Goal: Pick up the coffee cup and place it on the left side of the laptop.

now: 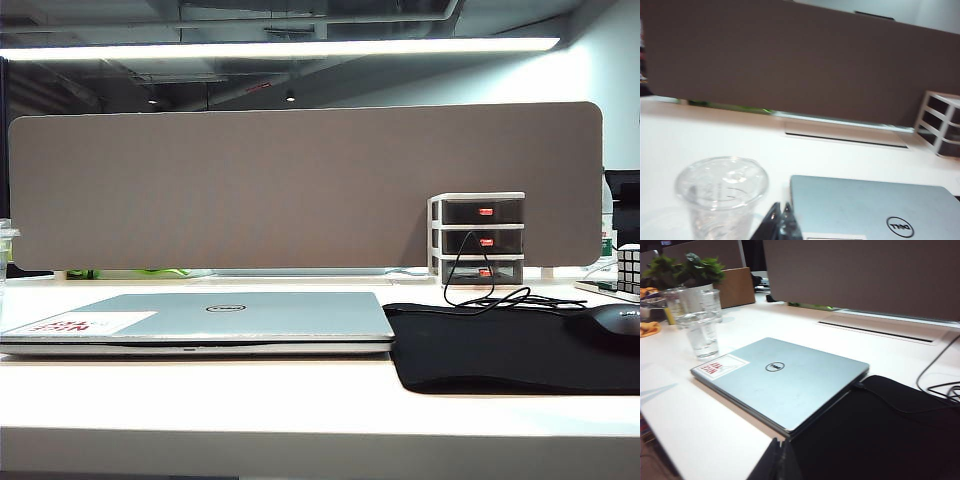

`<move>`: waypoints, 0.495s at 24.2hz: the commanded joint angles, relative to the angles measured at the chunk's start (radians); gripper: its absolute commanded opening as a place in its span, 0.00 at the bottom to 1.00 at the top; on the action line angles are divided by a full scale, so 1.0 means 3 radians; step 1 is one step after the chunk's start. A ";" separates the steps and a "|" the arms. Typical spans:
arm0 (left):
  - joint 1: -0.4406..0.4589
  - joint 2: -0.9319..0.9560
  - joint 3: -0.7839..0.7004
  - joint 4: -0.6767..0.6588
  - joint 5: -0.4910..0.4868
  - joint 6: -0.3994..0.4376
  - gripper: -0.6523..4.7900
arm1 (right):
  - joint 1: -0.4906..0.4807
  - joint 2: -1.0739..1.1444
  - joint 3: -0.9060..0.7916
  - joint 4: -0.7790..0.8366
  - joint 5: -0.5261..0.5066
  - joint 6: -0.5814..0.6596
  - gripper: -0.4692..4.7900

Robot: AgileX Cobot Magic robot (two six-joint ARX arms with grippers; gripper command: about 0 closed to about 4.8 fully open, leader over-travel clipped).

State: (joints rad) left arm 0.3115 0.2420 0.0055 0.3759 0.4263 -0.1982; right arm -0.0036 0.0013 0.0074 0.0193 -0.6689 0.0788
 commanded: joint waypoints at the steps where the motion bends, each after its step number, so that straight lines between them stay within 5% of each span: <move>1: 0.0004 -0.0580 0.0006 -0.0752 -0.0156 0.0036 0.11 | -0.0001 -0.0005 -0.0019 0.0036 0.0315 -0.0003 0.09; 6: -0.0069 -0.0800 0.0009 -0.1049 -0.0181 0.0006 0.11 | 0.0000 0.0001 -0.0019 -0.0037 0.1077 -0.0018 0.09; 9: -0.0496 -0.0799 0.0008 -0.1049 -0.0599 0.0142 0.11 | 0.0000 0.0003 -0.0019 -0.0130 0.1795 -0.0079 0.09; 12: -0.0919 -0.0799 0.0008 -0.1049 -0.1183 0.0328 0.11 | -0.0001 0.0001 -0.0019 -0.0122 0.2135 -0.0280 0.09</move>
State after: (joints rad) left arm 0.0647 0.0021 0.0071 0.0483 0.1413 -0.1200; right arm -0.0040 0.0017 0.0074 -0.0284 -0.0647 0.0288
